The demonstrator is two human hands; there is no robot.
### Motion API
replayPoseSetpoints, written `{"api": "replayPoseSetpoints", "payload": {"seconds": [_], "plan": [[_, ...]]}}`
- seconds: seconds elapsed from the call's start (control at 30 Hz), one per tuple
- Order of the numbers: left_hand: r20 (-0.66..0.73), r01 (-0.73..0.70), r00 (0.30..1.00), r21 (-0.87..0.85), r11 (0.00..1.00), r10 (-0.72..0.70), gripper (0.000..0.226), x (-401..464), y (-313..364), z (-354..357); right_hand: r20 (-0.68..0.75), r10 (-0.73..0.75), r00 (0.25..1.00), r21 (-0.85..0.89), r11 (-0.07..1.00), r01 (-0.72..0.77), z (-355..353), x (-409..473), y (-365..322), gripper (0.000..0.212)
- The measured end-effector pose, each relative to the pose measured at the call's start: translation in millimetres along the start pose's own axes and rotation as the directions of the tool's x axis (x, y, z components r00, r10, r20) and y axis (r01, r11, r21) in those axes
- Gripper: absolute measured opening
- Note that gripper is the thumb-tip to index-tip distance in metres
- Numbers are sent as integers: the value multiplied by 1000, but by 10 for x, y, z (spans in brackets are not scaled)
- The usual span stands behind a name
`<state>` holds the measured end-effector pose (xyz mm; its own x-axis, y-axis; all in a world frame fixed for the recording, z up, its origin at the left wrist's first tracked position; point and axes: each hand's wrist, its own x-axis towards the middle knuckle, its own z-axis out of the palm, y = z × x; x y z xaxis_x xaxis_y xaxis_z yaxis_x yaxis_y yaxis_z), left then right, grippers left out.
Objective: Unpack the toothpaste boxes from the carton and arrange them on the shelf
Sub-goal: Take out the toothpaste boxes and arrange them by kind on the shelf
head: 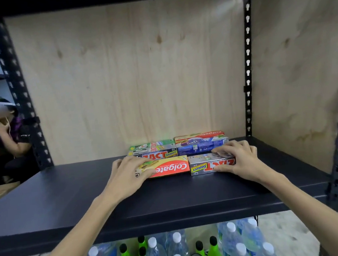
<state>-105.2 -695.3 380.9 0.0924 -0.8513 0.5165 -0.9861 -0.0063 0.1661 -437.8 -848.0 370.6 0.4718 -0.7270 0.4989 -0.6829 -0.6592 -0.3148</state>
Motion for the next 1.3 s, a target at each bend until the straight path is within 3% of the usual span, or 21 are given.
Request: {"api": "replayPoseSetpoints", "payload": {"seconds": [0.17, 0.3, 0.4, 0.47, 0.63, 0.8, 1.03, 1.17, 1.3], "plan": [[40, 12, 999, 28, 1000, -13, 96, 265, -64, 141, -13, 31, 999, 7, 999, -31, 136, 295, 160, 56], [52, 28, 998, 42, 999, -30, 81, 378, -124, 212, 9, 21, 1000, 28, 999, -21, 240, 476, 223, 61], [-45, -27, 999, 4, 1000, 27, 53, 423, -182, 283, 43, 8, 999, 42, 999, -9, 275, 589, 246, 67], [-85, -44, 995, 14, 999, 45, 49, 465, -229, 313, 61, 6, 998, 49, 999, -9, 306, 660, 261, 69], [-80, -59, 995, 76, 995, 65, 64, 602, -334, 357, 48, -29, 998, 38, 999, 27, 435, 834, 259, 70], [-119, 30, 993, 53, 998, -23, 72, 672, -418, 469, 56, -27, 998, 8, 1000, 26, 505, 937, 274, 70], [-53, 36, 998, 103, 994, -31, 79, 676, -419, 526, 18, -46, 999, 4, 999, 46, 550, 872, 277, 69], [-80, 49, 996, 127, 991, -39, 64, 609, -330, 504, -69, -97, 993, -67, 993, 92, 534, 794, 216, 66], [-108, 56, 993, 46, 997, -50, 79, 475, -238, 422, -176, -126, 976, -116, 987, 107, 445, 578, 63, 65]]}}
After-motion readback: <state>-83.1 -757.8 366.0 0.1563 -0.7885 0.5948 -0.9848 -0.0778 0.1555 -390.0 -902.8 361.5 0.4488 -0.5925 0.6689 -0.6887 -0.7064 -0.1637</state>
